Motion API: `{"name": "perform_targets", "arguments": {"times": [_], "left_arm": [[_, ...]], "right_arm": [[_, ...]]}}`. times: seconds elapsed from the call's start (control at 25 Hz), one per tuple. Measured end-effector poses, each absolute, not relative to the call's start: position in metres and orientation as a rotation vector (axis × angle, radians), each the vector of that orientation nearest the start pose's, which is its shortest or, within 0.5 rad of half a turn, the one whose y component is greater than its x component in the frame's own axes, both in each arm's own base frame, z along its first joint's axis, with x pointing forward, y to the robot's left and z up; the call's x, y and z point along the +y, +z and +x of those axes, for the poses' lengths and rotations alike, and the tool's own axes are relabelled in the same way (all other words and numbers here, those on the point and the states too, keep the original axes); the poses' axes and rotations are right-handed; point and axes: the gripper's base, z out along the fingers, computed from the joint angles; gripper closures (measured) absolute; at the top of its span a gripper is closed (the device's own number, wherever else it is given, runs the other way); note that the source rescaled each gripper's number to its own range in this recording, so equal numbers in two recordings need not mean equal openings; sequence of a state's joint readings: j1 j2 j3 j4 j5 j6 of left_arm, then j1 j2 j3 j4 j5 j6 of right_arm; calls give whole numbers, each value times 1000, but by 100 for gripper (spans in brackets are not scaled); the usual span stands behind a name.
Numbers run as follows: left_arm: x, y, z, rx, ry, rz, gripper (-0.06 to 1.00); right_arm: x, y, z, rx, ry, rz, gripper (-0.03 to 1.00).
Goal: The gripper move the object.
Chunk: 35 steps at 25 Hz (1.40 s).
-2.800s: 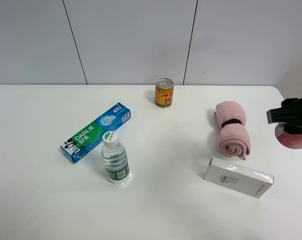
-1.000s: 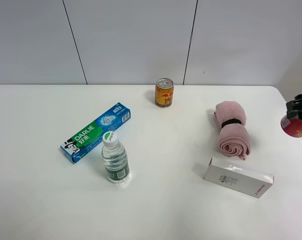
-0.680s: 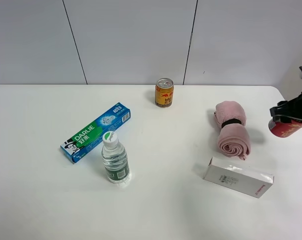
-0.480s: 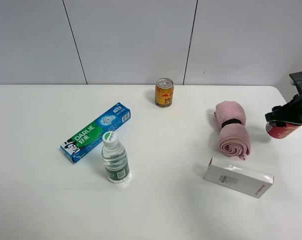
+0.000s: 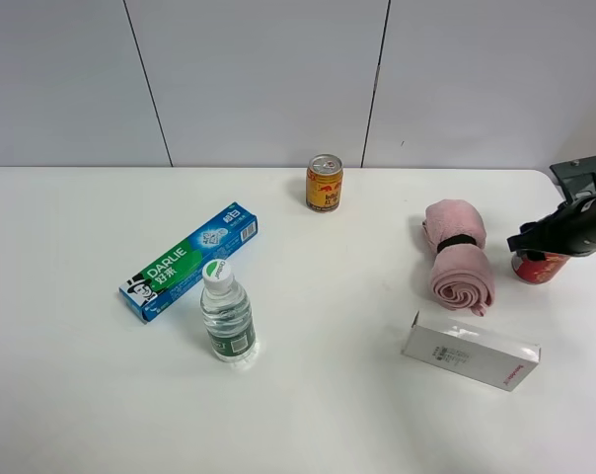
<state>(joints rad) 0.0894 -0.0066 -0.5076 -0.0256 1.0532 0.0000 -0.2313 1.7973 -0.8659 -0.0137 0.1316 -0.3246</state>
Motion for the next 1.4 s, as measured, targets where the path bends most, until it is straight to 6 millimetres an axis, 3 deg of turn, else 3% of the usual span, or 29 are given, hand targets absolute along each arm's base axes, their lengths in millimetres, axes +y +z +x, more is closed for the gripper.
{"name": "perform_targets", "arguments": {"times": [0.52, 0.56, 0.64, 0.72, 0.84, 0.96, 1.12, 1.4], "left_arm": [[-3, 280, -6, 2020, 26, -89, -6], [-3, 280, -6, 2020, 26, -89, -6], [-3, 280, -6, 2020, 26, -89, -6], [-3, 280, -6, 2020, 26, -89, -6], [-3, 280, -6, 2020, 26, -89, -6], [-3, 280, -6, 2020, 26, -89, -6], [-3, 280, -6, 2020, 26, -89, -6], [-3, 280, -6, 2020, 26, -89, -6]], "right_arm": [[-77, 139, 328, 2552, -216, -108, 97], [-77, 139, 328, 2554, -204, -76, 92], [-77, 135, 326, 2588, -181, -32, 55], [-76, 132, 325, 2616, -166, -4, 26], [-76, 129, 322, 2653, -155, 0, 12], [-75, 132, 319, 2671, -150, 0, 10], [-74, 155, 313, 2650, -157, -6, 8], [-67, 229, 284, 2537, -183, -4, 9]]}}
